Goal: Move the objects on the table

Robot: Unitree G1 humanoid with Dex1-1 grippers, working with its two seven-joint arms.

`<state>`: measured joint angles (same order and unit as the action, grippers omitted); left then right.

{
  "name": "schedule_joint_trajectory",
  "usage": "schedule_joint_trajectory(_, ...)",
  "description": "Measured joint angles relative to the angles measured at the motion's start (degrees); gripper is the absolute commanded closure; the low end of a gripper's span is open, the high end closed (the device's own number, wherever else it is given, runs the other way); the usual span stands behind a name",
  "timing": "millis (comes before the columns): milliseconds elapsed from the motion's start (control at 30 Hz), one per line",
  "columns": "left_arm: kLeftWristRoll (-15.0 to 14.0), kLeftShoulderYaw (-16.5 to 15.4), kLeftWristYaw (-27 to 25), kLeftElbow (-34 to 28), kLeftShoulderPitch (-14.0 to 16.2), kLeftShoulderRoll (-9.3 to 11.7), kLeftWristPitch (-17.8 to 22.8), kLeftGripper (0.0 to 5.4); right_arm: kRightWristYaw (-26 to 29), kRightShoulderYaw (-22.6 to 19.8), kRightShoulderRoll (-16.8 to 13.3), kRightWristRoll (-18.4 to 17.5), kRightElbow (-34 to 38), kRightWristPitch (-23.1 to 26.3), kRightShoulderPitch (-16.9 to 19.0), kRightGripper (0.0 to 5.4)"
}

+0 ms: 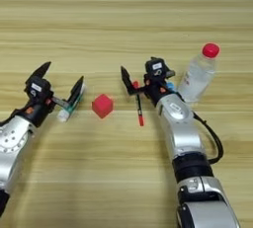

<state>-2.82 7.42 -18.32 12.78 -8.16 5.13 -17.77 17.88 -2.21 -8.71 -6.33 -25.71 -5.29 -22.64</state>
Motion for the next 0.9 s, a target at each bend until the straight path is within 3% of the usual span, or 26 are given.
schedule_joint_trajectory(333, -0.9, 2.6, -4.0, -5.3, 0.3, 0.2, 8.6, 0.0, -1.0, 0.0, 0.5, 0.0, -1.2, 0.0, -1.2, 0.05)
schedule_joint_trajectory(900, 2.5, 8.4, -6.7, -1.5, -1.5, 0.1, 10.8, 0.0, -1.5, 0.2, 1.7, 0.3, -1.1, 0.3, -1.2, 0.05)
